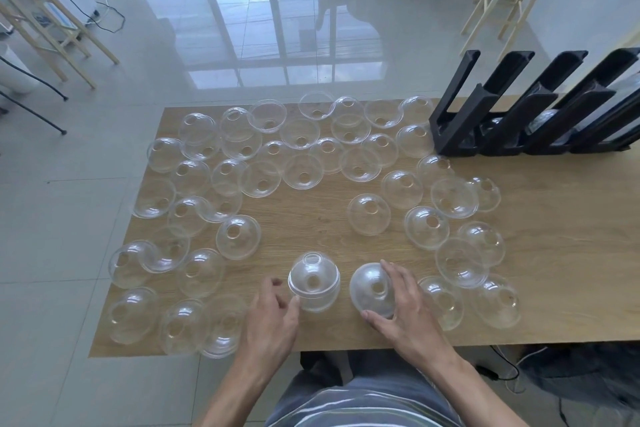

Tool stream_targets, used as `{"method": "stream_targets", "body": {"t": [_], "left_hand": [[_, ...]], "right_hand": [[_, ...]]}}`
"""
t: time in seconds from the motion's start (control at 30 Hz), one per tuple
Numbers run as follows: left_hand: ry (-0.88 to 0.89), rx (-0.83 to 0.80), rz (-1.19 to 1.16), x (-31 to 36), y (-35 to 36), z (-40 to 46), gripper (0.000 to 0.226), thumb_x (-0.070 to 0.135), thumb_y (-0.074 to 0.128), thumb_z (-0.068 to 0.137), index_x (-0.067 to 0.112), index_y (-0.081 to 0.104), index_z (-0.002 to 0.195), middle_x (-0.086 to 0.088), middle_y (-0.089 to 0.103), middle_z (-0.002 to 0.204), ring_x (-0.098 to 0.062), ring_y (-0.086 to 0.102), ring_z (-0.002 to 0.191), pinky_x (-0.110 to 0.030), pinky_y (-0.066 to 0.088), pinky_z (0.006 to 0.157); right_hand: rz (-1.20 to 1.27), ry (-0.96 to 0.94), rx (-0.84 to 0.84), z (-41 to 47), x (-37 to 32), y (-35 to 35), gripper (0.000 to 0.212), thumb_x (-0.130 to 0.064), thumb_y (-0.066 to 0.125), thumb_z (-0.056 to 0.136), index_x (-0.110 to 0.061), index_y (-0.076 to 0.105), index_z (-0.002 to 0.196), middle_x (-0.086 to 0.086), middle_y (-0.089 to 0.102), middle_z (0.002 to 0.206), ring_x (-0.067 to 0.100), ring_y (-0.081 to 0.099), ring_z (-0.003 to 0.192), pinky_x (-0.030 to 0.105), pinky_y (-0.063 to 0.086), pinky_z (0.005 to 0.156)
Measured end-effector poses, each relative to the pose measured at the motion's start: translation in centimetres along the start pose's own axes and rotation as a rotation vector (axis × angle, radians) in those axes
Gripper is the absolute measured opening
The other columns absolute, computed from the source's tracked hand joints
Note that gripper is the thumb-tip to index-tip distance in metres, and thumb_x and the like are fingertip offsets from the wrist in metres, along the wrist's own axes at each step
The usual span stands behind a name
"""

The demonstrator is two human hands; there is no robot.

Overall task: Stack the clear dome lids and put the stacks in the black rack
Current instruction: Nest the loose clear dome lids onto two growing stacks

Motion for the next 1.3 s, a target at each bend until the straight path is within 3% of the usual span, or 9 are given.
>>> {"method": "stream_targets", "body": {"t": [0.07,0.2,0.37,0.57,0.73,0.87,1.03,1.17,1.3], "left_hand": [[0.083,-0.041,0.074,1.0,0.0,0.6,0.090,0.068,0.069,0.085,0.033,0.027,0.156,0.003,0.050,0.146,-0.019,0.059,0.126,-0.041,0.051,0.099],[0.099,-0.121,0.197,2.4,1.1,2.3,0.129,0.102,0.052,0.063,0.040,-0.001,0.164,0.001,0.023,0.170,-0.026,0.039,0.150,-0.050,0.045,0.112],[0.137,-0.117,0.244,2.4,2.5,3.2,0.118,0.101,0.049,0.067,0.039,0.012,0.161,0.000,0.041,0.158,-0.026,0.055,0.136,-0.047,0.053,0.102],[0.303,-0.057,0.194,2.1,2.9,2.5,0.105,0.079,0.071,0.076,0.036,0.022,0.157,0.007,0.045,0.158,-0.018,0.050,0.140,-0.040,0.051,0.104],[0.376,-0.018,0.284,2.4,3.3,2.4,0.100,0.066,0.077,0.080,0.030,0.026,0.157,0.007,0.048,0.152,-0.020,0.059,0.130,-0.037,0.056,0.093],[0.359,-0.064,0.296,2.9,3.6,2.9,0.110,0.069,0.078,0.076,0.038,0.016,0.162,0.009,0.037,0.159,-0.019,0.054,0.134,-0.040,0.058,0.092],[0.334,-0.105,0.346,4.0,3.6,3.8,0.102,0.064,0.074,0.078,0.043,0.014,0.158,0.003,0.045,0.142,-0.021,0.064,0.109,-0.034,0.055,0.071],[0.290,-0.116,0.367,4.6,3.6,4.1,0.101,0.058,0.073,0.076,0.039,0.016,0.157,-0.001,0.042,0.135,-0.026,0.064,0.104,-0.040,0.057,0.074],[0.251,-0.118,0.393,4.9,3.6,4.1,0.101,0.056,0.074,0.076,0.037,0.017,0.157,0.001,0.040,0.130,-0.026,0.063,0.099,-0.034,0.048,0.070]], "right_hand": [[0.016,0.025,0.006,0.2,0.1,0.0,0.103,-0.053,0.080,0.087,-0.031,0.019,0.166,-0.011,0.030,0.163,-0.001,0.032,0.141,0.002,0.023,0.109],[0.031,0.048,0.021,0.6,-0.1,-0.2,0.102,-0.053,0.081,0.086,-0.026,0.022,0.165,-0.006,0.032,0.165,0.011,0.032,0.152,0.028,0.029,0.122],[0.052,0.062,0.018,0.9,-0.4,-0.7,0.099,-0.048,0.082,0.087,-0.024,0.026,0.165,-0.006,0.035,0.162,0.011,0.036,0.149,0.020,0.026,0.116],[0.086,0.100,0.034,1.5,-0.5,-1.3,0.100,-0.050,0.082,0.085,-0.025,0.027,0.164,-0.005,0.037,0.160,0.014,0.039,0.146,0.029,0.037,0.116],[0.093,0.100,0.038,2.0,-0.6,-1.5,0.098,-0.047,0.084,0.085,-0.025,0.030,0.163,-0.007,0.040,0.156,0.013,0.043,0.142,0.025,0.038,0.110],[0.094,0.100,0.031,2.5,-0.7,-1.6,0.101,-0.046,0.086,0.083,-0.021,0.031,0.163,-0.003,0.042,0.157,0.014,0.042,0.144,0.028,0.037,0.115],[0.113,0.119,0.019,2.9,-0.3,-1.6,0.103,-0.051,0.086,0.081,-0.021,0.030,0.162,-0.004,0.040,0.161,0.015,0.039,0.148,0.029,0.035,0.118],[0.103,0.116,0.003,3.2,-0.2,-1.8,0.103,-0.052,0.086,0.080,-0.023,0.030,0.162,-0.004,0.041,0.160,0.015,0.040,0.147,0.026,0.033,0.116],[0.088,0.102,-0.007,3.6,-0.2,-1.9,0.105,-0.052,0.086,0.081,-0.022,0.028,0.164,-0.004,0.042,0.158,0.014,0.040,0.147,0.023,0.031,0.116]]}}
Point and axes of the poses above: each hand's wrist, its own z-axis towards the middle knuckle, its own y-axis out of the palm, x = y × z, the point moved 5 cm from there along z, towards the middle knuckle
